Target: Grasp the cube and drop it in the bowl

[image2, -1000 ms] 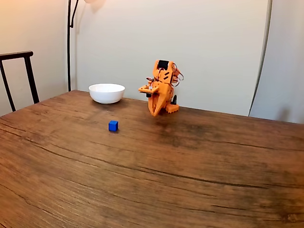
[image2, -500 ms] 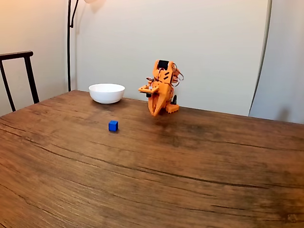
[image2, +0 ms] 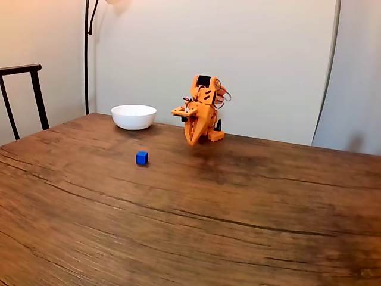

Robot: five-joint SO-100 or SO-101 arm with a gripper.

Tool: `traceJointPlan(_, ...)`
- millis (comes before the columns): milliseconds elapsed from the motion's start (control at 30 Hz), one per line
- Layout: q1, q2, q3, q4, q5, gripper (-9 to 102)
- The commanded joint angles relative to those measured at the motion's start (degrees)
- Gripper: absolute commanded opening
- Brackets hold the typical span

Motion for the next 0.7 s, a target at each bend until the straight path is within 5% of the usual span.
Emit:
traceJointPlan(0,0.97,-0.44,-4.92,-2.55,3.25,-1)
traceJointPlan(667,21.71,-0.44,-16.08,-5.10,6.42,-1)
